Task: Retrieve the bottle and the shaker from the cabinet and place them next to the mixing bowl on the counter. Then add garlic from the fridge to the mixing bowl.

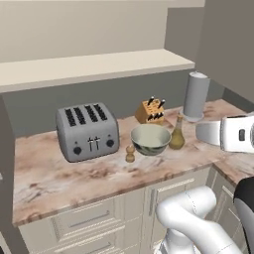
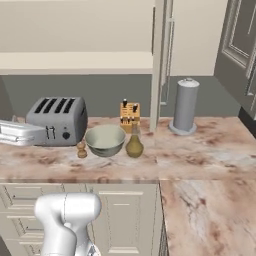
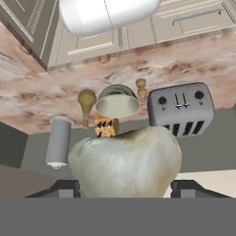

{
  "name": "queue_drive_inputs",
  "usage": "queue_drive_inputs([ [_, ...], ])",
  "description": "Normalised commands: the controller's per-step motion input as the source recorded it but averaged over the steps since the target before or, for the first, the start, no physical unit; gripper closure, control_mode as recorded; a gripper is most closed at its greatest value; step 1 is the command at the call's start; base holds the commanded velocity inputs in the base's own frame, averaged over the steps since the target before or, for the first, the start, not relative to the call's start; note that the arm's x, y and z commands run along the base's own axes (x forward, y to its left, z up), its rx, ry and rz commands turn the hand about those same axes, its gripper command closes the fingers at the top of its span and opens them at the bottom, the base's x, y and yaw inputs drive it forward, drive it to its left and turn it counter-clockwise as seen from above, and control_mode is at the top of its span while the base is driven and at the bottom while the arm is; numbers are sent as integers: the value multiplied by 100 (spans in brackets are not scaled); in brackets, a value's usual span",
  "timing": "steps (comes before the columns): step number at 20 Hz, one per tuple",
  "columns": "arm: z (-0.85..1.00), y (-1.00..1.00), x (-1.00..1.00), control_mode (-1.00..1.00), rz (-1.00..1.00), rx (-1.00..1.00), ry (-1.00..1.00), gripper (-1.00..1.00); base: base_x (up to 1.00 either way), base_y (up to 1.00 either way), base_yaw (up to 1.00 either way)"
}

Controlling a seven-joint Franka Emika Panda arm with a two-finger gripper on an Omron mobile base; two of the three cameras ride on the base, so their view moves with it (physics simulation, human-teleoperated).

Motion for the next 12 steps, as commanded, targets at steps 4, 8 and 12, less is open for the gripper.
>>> queue_drive_inputs([
  [4, 0, 0, 0, 100, 0, 0, 0, 100, 4, -2, 0],
  [8, 0, 0, 0, 100, 0, 0, 0, 100, 41, 0, 0],
  [12, 0, 0, 0, 100, 0, 0, 0, 100, 76, 10, 0],
])
